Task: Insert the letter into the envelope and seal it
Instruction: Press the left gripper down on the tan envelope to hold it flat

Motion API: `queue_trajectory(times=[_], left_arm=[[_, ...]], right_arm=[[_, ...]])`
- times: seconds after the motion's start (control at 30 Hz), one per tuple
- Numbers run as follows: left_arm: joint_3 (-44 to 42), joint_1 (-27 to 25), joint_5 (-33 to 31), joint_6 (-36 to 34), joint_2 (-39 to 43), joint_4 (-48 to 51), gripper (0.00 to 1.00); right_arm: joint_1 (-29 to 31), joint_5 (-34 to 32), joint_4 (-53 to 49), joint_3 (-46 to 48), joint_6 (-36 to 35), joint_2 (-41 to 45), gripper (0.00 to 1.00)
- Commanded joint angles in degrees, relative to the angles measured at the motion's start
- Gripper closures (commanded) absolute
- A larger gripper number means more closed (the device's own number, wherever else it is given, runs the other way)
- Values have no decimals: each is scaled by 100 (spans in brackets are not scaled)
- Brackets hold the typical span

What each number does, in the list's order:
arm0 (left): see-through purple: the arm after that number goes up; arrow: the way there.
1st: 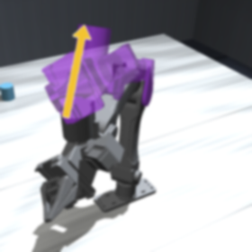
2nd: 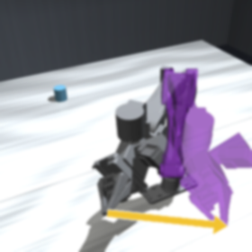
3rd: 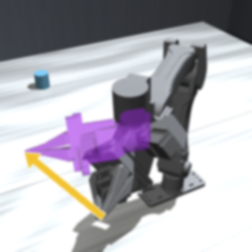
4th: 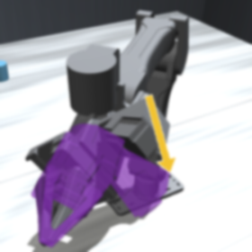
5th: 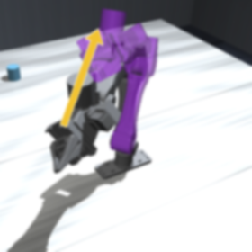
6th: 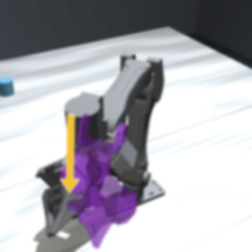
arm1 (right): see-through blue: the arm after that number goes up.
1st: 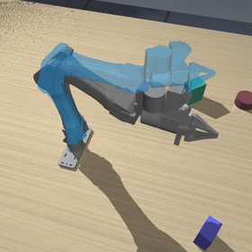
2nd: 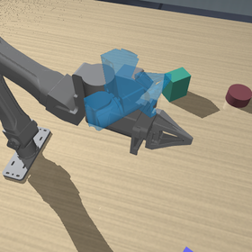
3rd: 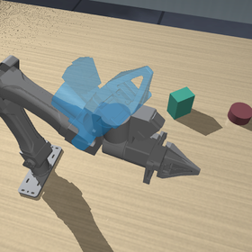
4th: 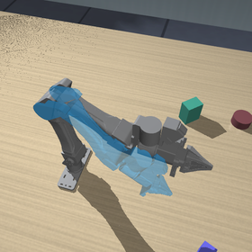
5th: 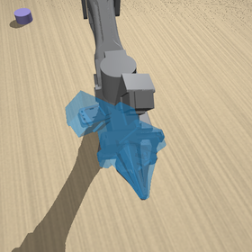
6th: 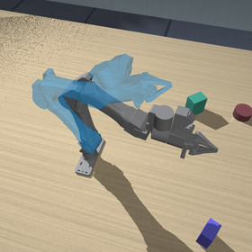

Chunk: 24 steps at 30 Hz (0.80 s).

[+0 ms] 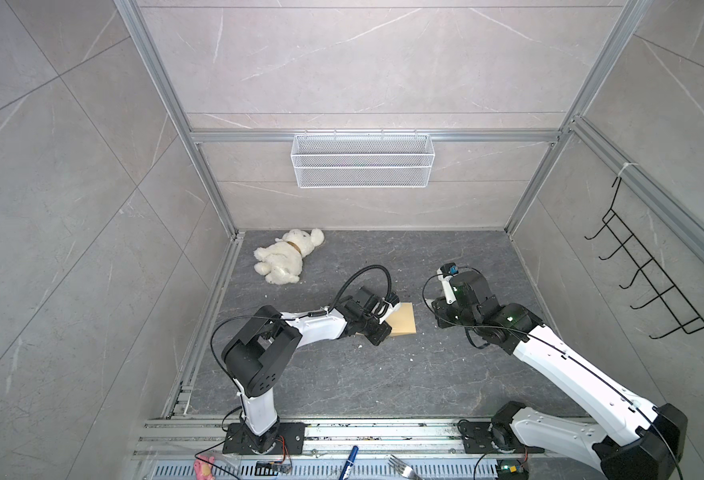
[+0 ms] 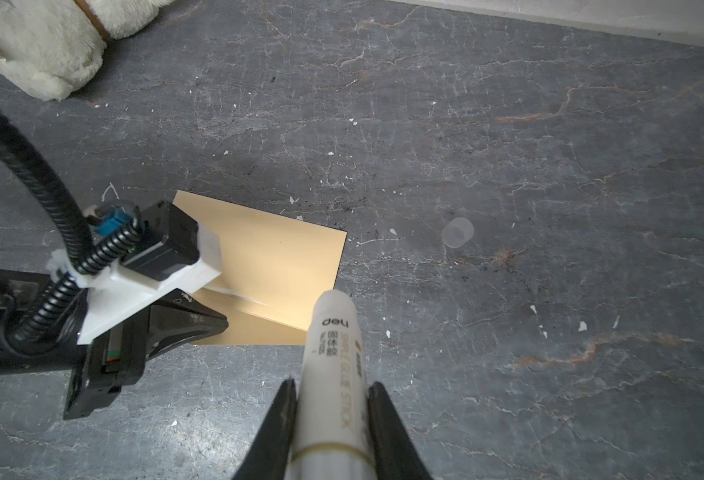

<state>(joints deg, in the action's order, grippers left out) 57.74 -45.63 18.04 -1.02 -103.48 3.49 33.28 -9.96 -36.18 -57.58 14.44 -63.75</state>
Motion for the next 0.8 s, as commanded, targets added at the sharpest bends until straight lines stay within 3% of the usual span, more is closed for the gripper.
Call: queue_trajectory(times=[0.0, 0.37, 0.77], left_arm=[[-39, -92, 13, 103, -53, 120, 100], [0, -356, -45, 417, -326, 61, 100], [93, -423, -61, 1232, -429, -603, 100]], right_arm=[[-26, 80, 103, 19, 112, -15, 100], [-36, 108, 94, 18, 121, -40, 100], [-23, 207, 58, -16, 59, -42, 100]])
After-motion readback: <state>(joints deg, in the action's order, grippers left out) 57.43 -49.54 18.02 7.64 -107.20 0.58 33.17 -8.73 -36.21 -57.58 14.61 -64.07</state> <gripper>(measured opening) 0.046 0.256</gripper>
